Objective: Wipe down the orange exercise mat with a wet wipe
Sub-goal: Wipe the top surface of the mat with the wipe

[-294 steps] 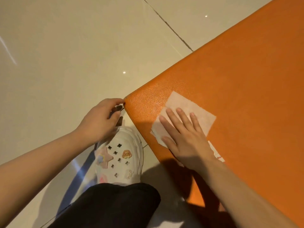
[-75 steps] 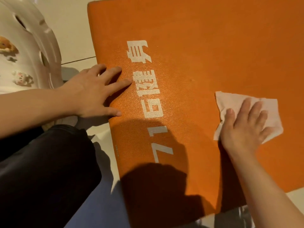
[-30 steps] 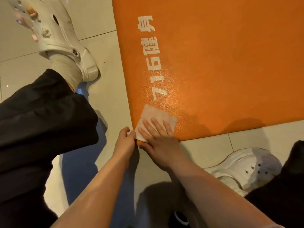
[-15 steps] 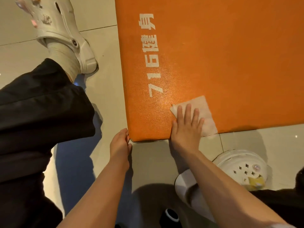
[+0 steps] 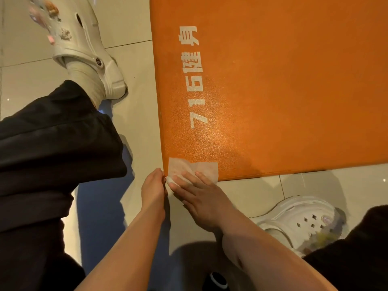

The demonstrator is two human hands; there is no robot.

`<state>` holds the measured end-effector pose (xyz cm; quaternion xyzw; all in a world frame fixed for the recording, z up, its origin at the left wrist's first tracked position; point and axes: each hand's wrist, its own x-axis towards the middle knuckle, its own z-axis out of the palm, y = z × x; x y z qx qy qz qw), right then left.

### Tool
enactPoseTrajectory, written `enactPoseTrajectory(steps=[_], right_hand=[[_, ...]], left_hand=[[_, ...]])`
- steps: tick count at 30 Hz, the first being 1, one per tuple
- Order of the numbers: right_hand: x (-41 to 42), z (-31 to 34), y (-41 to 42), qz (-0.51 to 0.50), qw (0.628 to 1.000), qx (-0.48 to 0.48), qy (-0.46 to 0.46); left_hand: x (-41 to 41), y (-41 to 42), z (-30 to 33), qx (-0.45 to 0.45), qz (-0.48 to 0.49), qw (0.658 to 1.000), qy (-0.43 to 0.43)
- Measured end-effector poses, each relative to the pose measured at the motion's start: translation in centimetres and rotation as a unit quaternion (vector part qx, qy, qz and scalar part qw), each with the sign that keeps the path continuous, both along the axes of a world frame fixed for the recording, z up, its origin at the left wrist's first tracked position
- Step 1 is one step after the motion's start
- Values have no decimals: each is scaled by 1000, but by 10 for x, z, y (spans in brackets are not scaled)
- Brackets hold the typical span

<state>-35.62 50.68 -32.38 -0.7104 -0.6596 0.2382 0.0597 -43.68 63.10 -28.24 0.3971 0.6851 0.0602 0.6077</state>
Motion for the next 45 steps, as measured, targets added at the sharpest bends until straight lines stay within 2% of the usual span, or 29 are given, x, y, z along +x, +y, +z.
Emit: enactPoseTrajectory(steps=[3, 7, 9, 12, 16, 20, 23, 29, 32, 34, 35, 37, 39, 41, 42, 45], right_hand=[[25, 6, -14, -20, 999, -27, 19], [69, -5, -45, -134, 989, -37, -53], [76, -10, -47, -144, 986, -47, -75], [65, -11, -29, -89, 994, -18, -68], [43, -19, 12, 50, 996, 29, -69], [20, -21, 43, 106, 991, 43, -70], [23, -23, 41, 111, 990, 53, -69], [83, -21, -9, 158, 982, 17, -104], [124, -14, -58, 63, 991, -16, -114], [149, -7, -86, -63, 990, -58, -112], [161, -4, -97, -157, 980, -74, -101], [181, 2, -111, -376, 917, -124, -50], [187, 5, -111, -509, 850, -134, -28], [176, 1, -96, -540, 829, -142, -37], [166, -2, -84, -521, 840, -142, -52], [115, -10, -32, -342, 934, -81, -73]], left_hand=[[-1, -4, 0, 23, -51, 998, 3], [-5, 0, -6, 27, -64, 997, 21], [-7, 3, -11, 26, -93, 995, 40], [-9, 5, -13, 34, -91, 994, 51], [-9, 11, -14, -34, 8, 999, 32], [-12, 13, -17, -74, 103, 991, 37], [-8, 12, -14, -70, 65, 995, 37], [3, 1, 3, 20, -92, 995, 31], [6, -7, 6, 50, -132, 989, 50], [4, -9, 2, 73, -170, 980, 70], [3, -8, -1, 82, -194, 974, 79], [3, -8, -9, 95, -244, 960, 103], [4, -10, -15, 104, -275, 948, 120], [9, -15, -16, 111, -271, 947, 132], [13, -18, -14, 113, -266, 946, 146], [27, -31, -7, 118, -249, 940, 200]])
